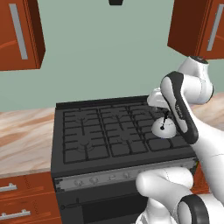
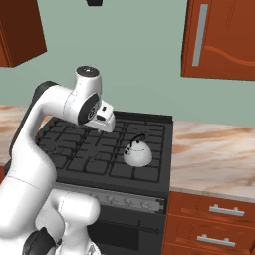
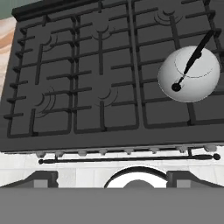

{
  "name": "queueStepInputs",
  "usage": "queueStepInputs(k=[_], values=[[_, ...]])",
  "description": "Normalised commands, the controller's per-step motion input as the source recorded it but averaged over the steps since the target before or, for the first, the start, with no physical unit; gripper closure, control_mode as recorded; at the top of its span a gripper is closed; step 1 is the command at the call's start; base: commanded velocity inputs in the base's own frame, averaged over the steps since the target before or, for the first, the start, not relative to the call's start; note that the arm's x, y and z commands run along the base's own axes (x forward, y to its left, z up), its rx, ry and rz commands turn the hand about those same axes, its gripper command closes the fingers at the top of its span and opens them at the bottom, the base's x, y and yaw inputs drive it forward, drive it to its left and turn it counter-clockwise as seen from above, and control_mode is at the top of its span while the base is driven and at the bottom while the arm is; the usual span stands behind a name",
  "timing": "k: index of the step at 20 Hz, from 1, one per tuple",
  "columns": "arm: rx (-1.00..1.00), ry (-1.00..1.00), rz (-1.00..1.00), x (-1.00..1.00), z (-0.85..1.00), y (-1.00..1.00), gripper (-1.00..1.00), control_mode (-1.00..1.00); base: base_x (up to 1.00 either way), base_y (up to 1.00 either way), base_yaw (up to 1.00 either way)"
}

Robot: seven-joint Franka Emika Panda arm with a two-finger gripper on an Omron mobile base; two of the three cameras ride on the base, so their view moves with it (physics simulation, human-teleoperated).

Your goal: The kettle is done boiling. Turn off the stove, then wait for 300 timesteps before moving the kettle to the dining table.

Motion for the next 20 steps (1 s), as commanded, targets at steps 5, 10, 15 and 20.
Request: queueStepInputs(k=[5, 10, 15, 20], values=[[0.09, -0.04, -0.06, -0.32, -0.01, -0.26, -1.00, -1.00, 0.00, 0.00, 0.00], [0.09, -0.05, -0.08, -0.40, -0.03, -0.24, -1.00, -1.00, 0.00, 0.00, 0.00], [0.07, -0.06, -0.11, -0.44, -0.10, -0.17, -1.00, -1.00, 0.00, 0.00, 0.00], [0.05, -0.10, -0.12, -0.41, -0.10, -0.13, -1.00, -1.00, 0.00, 0.00, 0.00]])
